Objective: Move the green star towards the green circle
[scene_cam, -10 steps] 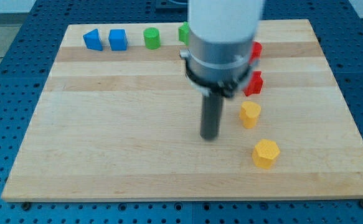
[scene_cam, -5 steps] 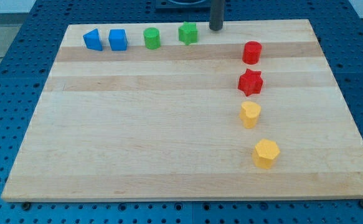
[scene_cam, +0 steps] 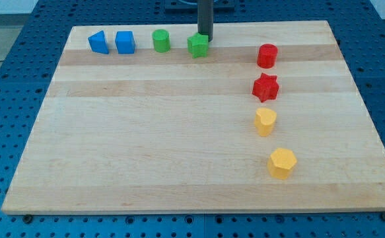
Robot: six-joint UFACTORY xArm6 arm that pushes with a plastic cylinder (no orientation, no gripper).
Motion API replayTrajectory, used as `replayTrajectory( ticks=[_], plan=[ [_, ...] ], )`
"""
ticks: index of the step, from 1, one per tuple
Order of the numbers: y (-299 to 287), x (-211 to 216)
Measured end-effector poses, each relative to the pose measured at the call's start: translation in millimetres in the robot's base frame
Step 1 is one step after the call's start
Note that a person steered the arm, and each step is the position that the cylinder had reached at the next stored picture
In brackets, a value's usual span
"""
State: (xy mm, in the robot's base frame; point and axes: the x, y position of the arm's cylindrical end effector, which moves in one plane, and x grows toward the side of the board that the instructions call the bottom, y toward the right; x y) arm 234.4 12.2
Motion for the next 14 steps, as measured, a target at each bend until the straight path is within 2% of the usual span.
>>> replayTrajectory(
  ticks=[1, 3, 4, 5, 6, 8, 11, 14],
  plan=[
    [33.5, 30.7],
    [-43.3, 68.1],
    [-46.6, 86.8],
    [-92.2, 75.7],
    [-93.1, 47.5],
    [-86.1, 51.1],
    [-22.7, 64.5],
    [-2.4, 44.3]
  ],
)
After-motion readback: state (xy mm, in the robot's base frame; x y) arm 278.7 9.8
